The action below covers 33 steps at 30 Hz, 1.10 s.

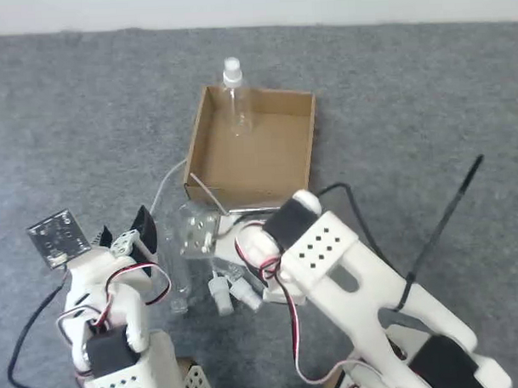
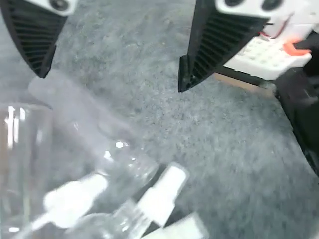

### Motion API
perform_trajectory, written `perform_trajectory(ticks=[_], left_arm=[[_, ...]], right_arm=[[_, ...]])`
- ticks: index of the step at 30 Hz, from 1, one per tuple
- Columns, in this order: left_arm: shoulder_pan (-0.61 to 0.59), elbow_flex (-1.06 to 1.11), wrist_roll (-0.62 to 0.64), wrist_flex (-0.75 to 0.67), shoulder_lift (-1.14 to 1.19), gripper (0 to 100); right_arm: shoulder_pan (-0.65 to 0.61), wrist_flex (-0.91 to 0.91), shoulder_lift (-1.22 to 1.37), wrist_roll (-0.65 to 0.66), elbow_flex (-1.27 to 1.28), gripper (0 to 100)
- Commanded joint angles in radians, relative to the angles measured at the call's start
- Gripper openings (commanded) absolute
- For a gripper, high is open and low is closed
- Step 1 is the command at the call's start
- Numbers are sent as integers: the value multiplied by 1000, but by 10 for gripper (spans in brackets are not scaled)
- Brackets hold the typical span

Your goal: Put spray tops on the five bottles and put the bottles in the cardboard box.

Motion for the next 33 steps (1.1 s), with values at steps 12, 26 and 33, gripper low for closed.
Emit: perform_trajectory(ticks=[12, 26, 33], left_arm=[[-6, -7, 6, -29, -12, 235], [-6, -7, 6, -28, -12, 235], [-6, -5, 6, -26, -12, 235]], right_arm=[[-5, -323, -44, 161, 230, 344], [-2, -529, -44, 180, 427, 212], [67, -524, -54, 175, 422, 167]])
